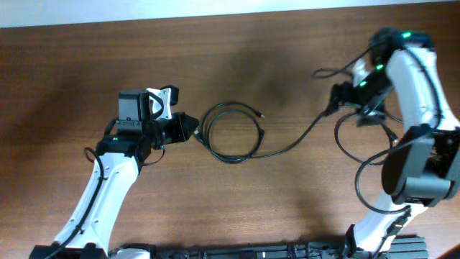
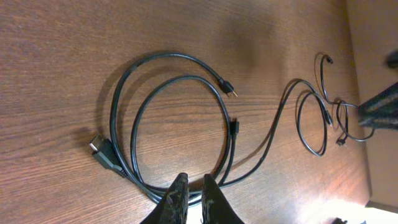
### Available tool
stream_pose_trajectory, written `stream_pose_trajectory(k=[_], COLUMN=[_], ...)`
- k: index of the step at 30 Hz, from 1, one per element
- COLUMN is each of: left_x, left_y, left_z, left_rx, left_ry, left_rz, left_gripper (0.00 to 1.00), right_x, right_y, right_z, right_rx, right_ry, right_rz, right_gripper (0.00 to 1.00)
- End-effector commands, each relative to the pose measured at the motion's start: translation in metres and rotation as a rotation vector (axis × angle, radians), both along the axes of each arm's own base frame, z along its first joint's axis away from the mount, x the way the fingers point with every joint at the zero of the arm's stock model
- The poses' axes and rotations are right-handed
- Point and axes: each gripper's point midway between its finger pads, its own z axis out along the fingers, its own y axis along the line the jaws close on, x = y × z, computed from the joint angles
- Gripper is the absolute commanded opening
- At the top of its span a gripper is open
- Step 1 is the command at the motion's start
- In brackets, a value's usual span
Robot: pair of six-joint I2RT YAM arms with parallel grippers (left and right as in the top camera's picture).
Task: Untangle cables
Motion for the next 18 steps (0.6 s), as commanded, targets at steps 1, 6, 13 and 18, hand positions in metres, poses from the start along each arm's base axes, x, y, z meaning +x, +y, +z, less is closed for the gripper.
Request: stream_pose_trajectory(k=[1,6,13,18], left_x=[0.001,0.002,-0.004,-0.006], left_y=[0.001,0.003,0.091,0.098], left_z=[0.005,0.004,-0.038,-0.04], left_rx=[0.012,0.022,0.484,0.52], left_ry=[-0.027,-0.028,0.077,0.086], left_rz=[-0.006,0.002,0.298,0.316], left_gripper=[0.09,0.1,0.47,0.57], right_x=[-0.02,-0.03,-0.024,-0.021], right_y=[0.048,0.107,0.118,0.131], right_z=[-0.029,-0.081,-0.104,-0.105], right_rx=[0.02,-0.049,-0.335,-0.346], right_ry=[0.063,0.053,-0.077,-0.128], right_rz=[0.048,-0.039,-0.209,-0.18], right_gripper=[0.86,0.8,0.79,0.29])
